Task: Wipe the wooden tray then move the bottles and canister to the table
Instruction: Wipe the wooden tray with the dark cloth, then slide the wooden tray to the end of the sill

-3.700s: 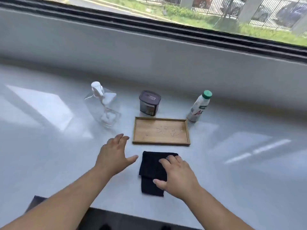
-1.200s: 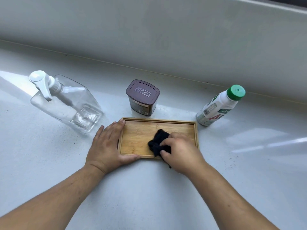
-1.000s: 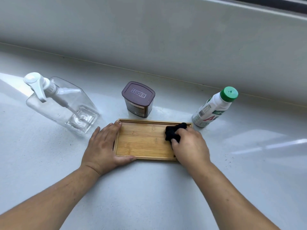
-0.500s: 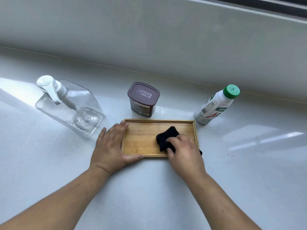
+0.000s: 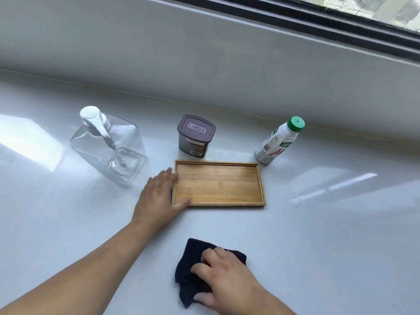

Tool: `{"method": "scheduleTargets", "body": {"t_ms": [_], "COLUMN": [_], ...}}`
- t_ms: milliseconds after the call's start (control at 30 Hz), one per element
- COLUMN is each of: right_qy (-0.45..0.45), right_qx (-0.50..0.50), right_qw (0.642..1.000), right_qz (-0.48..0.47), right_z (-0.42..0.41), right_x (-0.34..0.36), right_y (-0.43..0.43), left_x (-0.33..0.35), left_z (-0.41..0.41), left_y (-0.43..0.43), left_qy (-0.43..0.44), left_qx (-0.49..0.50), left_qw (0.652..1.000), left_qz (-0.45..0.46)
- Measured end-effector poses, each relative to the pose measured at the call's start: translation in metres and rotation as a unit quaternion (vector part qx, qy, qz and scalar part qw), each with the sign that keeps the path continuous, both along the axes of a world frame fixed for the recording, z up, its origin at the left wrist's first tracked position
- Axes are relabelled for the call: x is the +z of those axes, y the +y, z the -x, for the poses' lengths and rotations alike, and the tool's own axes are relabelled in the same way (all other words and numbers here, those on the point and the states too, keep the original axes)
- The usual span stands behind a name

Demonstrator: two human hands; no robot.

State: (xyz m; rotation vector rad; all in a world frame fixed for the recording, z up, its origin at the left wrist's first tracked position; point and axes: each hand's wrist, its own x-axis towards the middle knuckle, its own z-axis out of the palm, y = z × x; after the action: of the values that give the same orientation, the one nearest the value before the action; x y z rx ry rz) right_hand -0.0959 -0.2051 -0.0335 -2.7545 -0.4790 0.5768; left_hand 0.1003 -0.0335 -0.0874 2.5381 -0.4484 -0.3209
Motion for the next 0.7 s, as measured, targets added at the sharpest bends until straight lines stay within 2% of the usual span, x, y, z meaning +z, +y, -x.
{"method": "scheduleTargets", "body": {"t_ms": [33,67,133,167,233,300,333,367,533,700], "right_qy": [0.042,0.046,-0.021,-0.044,-0.021,0.042,0.067,0.082,0.094,0.085], "right_qx": [-0.041,-0.106,-0.274,-0.367,-0.539,-0.644,-0.667,-0.677,-0.684,-0.678], "right_qw": [0.998,0.991,0.956,0.923,0.823,0.718,0.685,0.667,0.621,0.621], "right_qz": [-0.033,-0.067,-0.101,-0.112,-0.175,-0.259,-0.285,-0.3,-0.37,-0.384], "right_z": [-0.001,-0.005,-0.02,-0.031,-0.057,-0.08,-0.089,-0.094,-0.102,-0.078], "right_x": [0.0,0.001,0.004,0.006,0.012,0.015,0.016,0.016,0.018,0.023], "right_y": [-0.004,-0.012,-0.038,-0.053,-0.084,-0.107,-0.114,-0.118,-0.12,-0.121], "left_x": [0.003,0.006,0.015,0.02,0.028,0.036,0.04,0.044,0.055,0.071], "left_z": [0.004,0.007,0.011,0.012,0.01,0.007,0.005,0.002,-0.01,-0.006], "left_y": [0.002,0.002,0.001,0.0,-0.006,-0.011,-0.013,-0.015,-0.008,-0.005], "left_qy": [0.005,0.013,0.07,0.118,0.216,0.285,0.311,0.332,0.406,0.421], "left_qx": [0.025,0.06,0.136,0.169,0.215,0.235,0.239,0.241,0.231,0.215], "left_qw": [0.999,0.996,0.982,0.969,0.934,0.896,0.883,0.873,0.846,0.839], "left_qz": [0.031,0.062,0.114,0.134,0.187,0.244,0.259,0.263,0.256,0.269]}}
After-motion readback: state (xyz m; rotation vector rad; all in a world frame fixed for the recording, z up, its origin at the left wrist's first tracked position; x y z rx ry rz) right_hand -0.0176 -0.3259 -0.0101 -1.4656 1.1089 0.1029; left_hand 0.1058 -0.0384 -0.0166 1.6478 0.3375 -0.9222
